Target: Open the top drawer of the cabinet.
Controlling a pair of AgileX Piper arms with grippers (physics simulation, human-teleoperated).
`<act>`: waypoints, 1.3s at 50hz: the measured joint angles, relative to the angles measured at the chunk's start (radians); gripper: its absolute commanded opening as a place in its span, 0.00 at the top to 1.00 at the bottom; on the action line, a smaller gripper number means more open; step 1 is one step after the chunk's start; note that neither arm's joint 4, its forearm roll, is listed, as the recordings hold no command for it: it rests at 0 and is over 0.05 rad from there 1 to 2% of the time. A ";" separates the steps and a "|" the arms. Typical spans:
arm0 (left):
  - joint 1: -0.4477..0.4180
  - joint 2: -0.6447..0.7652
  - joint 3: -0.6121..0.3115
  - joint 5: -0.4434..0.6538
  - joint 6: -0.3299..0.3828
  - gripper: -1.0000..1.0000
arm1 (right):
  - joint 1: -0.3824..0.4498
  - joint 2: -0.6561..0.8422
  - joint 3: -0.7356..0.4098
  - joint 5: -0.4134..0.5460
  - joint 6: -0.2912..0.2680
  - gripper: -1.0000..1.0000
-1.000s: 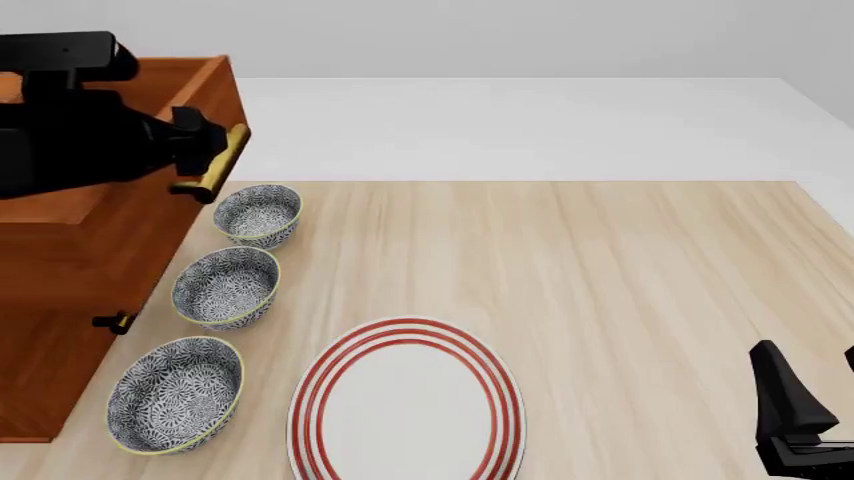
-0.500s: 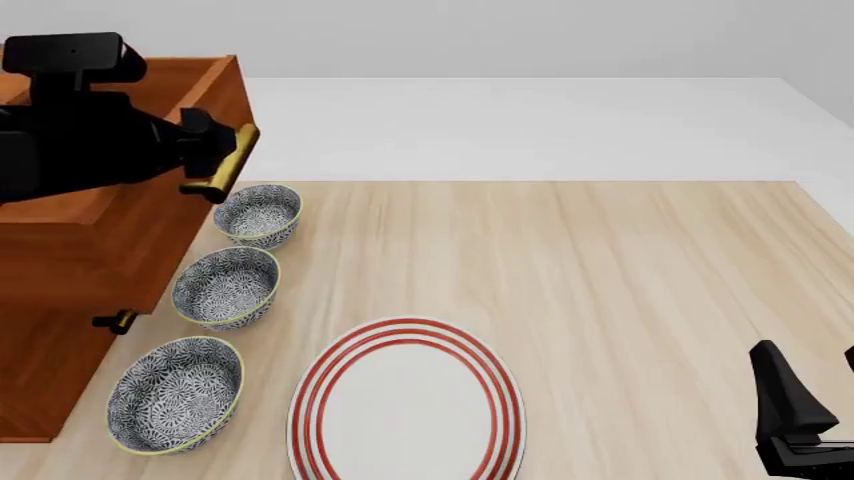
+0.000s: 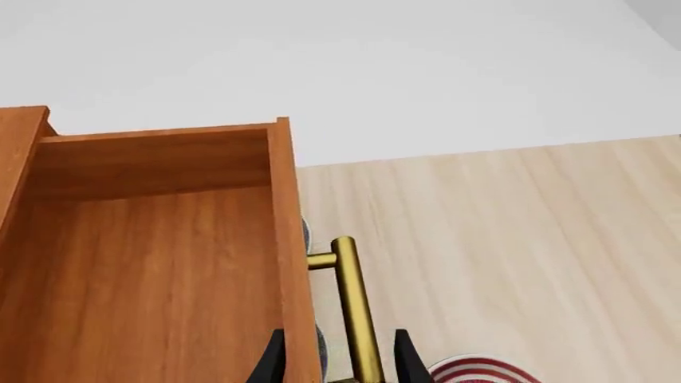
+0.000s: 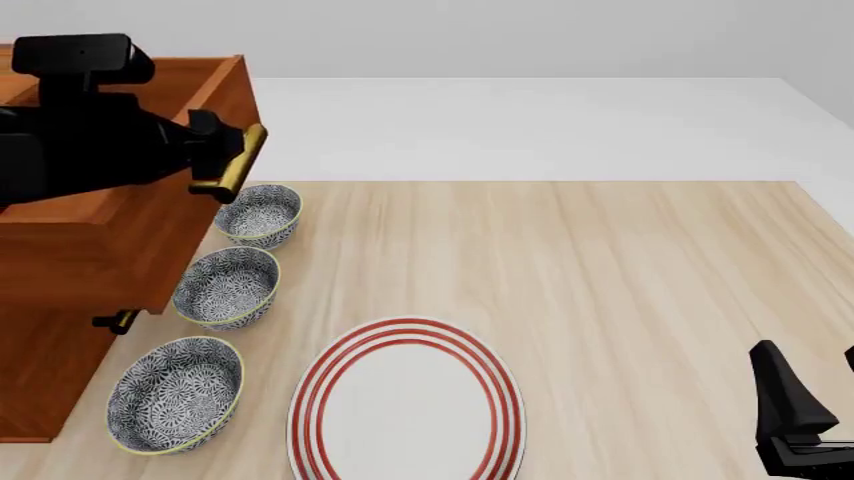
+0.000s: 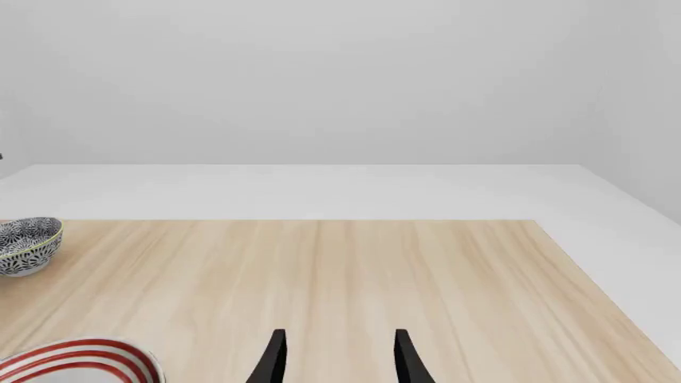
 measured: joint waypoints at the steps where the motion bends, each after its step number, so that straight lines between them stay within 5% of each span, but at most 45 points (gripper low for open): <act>1: -0.001 0.000 0.000 0.000 0.001 0.00 | 0.000 0.000 0.000 0.000 0.000 0.00; 65: -0.077 0.004 -0.007 0.010 0.012 0.00 | 0.000 0.000 0.000 0.000 0.000 0.00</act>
